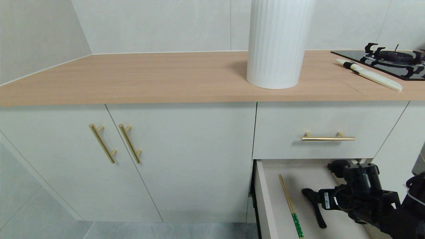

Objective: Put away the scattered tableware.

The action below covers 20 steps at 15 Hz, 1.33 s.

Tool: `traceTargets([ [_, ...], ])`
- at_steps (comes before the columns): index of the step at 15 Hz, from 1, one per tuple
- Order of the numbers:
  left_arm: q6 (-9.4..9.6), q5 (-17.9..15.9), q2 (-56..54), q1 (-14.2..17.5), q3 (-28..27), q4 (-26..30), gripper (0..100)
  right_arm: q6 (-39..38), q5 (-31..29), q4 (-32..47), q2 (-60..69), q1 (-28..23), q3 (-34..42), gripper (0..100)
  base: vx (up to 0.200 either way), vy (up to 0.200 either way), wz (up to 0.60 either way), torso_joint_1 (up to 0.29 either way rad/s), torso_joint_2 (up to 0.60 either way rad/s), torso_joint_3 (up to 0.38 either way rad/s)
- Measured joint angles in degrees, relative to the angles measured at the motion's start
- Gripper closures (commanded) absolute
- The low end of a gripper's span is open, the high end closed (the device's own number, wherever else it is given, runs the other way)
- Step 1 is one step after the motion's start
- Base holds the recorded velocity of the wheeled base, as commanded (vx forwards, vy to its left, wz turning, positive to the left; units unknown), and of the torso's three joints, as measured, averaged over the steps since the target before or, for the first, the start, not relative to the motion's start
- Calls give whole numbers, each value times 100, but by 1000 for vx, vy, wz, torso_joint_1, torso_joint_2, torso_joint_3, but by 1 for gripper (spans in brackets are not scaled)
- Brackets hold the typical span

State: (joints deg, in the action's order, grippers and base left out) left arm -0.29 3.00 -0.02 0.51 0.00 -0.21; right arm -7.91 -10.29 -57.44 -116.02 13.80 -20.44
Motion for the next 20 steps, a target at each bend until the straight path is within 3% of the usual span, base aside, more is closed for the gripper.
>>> traceTargets([
  [3,-2,0,0,0,-2,0,0,22,0,478,719,45,-26,0,0,0,0,0,0,0],
  [8,-4,-2,0,0,-2,2,0,28,0,500,1142,78,-34,0,0,0,0,0,0,0],
  [20,-2,0,0,1,0,0,0,45,-5,1001,1743,304,-26,0,-200,0,0,8,3,4],
])
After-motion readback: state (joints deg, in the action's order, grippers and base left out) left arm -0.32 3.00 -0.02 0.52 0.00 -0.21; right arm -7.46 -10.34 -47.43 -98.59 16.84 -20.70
